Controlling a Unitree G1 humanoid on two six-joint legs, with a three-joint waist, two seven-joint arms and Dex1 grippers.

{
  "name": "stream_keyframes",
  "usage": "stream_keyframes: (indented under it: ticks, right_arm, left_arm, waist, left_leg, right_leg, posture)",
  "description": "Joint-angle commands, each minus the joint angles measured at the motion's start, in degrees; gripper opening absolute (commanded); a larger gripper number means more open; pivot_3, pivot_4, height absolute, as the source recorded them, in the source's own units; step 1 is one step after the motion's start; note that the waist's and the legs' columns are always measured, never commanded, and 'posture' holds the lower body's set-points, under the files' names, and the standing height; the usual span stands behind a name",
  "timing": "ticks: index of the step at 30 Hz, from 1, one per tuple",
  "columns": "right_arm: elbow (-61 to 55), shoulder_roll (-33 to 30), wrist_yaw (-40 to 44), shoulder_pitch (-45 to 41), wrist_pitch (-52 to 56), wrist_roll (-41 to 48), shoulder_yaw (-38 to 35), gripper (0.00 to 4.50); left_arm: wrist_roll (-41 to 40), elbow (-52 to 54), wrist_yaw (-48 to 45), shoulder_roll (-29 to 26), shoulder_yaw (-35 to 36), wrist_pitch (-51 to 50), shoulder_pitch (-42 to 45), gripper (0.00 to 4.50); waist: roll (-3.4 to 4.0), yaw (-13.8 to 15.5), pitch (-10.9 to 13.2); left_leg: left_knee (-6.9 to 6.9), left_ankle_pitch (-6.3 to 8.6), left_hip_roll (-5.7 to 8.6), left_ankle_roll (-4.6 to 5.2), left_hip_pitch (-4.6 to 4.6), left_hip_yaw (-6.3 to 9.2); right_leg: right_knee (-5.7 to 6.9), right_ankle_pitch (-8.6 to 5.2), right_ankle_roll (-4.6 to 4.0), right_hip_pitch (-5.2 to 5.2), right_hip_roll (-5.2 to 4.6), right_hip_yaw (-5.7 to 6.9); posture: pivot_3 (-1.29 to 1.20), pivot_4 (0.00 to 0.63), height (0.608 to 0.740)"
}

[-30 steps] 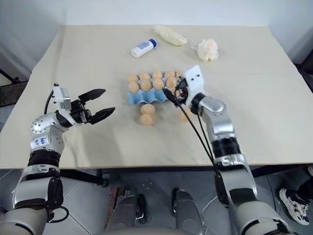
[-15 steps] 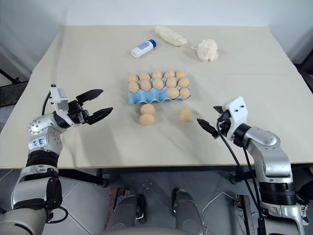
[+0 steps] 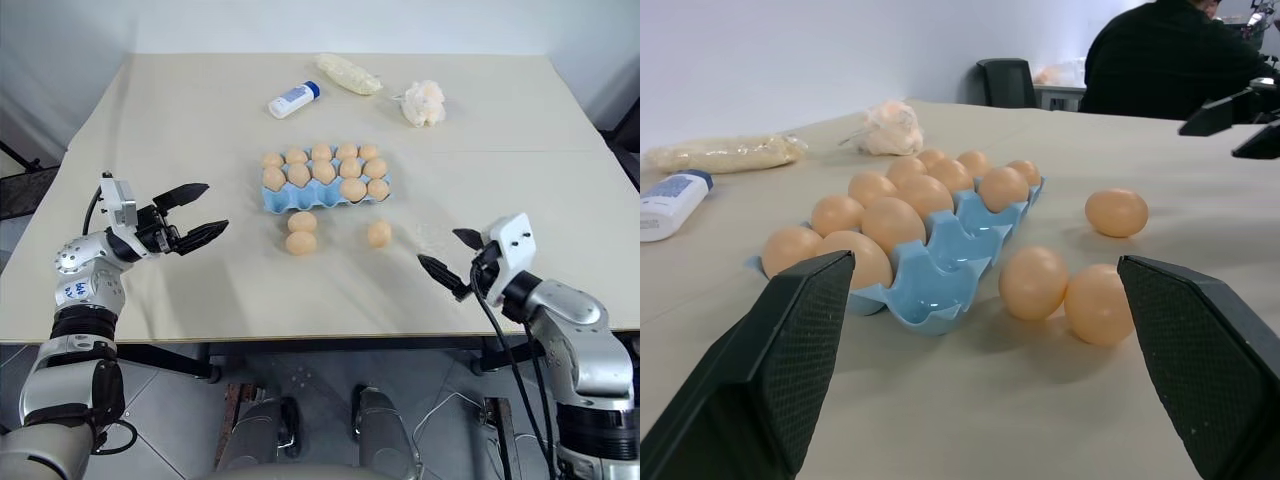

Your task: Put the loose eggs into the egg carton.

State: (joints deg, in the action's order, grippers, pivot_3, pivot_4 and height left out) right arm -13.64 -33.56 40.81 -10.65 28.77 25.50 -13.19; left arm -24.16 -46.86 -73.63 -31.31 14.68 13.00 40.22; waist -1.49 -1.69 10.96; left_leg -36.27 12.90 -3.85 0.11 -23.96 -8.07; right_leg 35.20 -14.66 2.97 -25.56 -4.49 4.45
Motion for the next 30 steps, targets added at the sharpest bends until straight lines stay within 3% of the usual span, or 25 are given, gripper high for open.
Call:
stream_keyframes:
  ticks: [1, 9, 18, 25, 30]
  right_arm:
    - [0.54, 3.19, -2.5, -4.03, -0.37, -0.49, 3.41, 4.47]
    - [12.9, 9.75, -7.49, -13.0, -6.59, -8.6, 10.84, 4.47]
    - [21.24, 12.37, -7.63, -16.27, -11.87, -13.33, 14.04, 4.47]
    - [20.39, 12.95, -6.77, -16.15, -11.6, -12.86, 14.23, 2.26]
    - [17.96, 12.58, -6.9, -17.46, -11.1, -12.07, 13.38, 2.05]
  left_arm:
    - [-0.45, 1.68, -0.33, -0.68, 0.75, 0.71, 0.4, 4.5]
    - [-0.9, 3.74, 0.37, -0.91, 1.29, 0.43, -1.02, 4.5]
    - [-1.33, 6.6, 1.49, -1.23, 1.86, -0.19, -3.2, 4.5]
    - [-1.45, 7.75, 2.37, -1.18, 2.05, -0.64, -3.98, 4.5]
    - [-1.55, 7.95, 2.5, -1.15, 2.06, -0.65, -4.13, 4.5]
  waist:
    - [0.0, 0.02, 0.0]
    - [0.0, 0.07, 0.0]
    - [0.0, 0.04, 0.0]
    - [0.0, -0.05, 0.0]
    - [0.0, -0.07, 0.0]
  left_leg:
    - [0.01, 0.0, 0.0, 0.0, 0.0, 0.0]
    - [0.07, -0.08, 0.0, 0.31, -0.1, -0.21]
    - [0.05, -0.05, -0.01, 0.33, -0.1, -0.3]
    - [0.01, -0.06, -0.03, 0.32, -0.07, -0.3]
    - [0.01, -0.06, -0.03, 0.32, -0.07, -0.29]
  right_leg:
    - [-0.02, 0.0, 0.0, 0.0, 0.0, 0.0]
    - [0.01, 0.04, 0.05, -0.06, -0.03, 0.08]
    - [0.13, 0.05, 0.07, -0.08, -0.04, 0.1]
    - [0.21, 0.05, 0.07, -0.08, -0.05, 0.06]
    - [0.22, 0.05, 0.07, -0.08, -0.05, 0.05]
  posture:
    - [0.0, 0.15, 0.74]
    - [0.0, 0.15, 0.74]
    - [0.0, 0.15, 0.74]
    - [0.0, 0.15, 0.74]
    - [0.0, 0.15, 0.74]
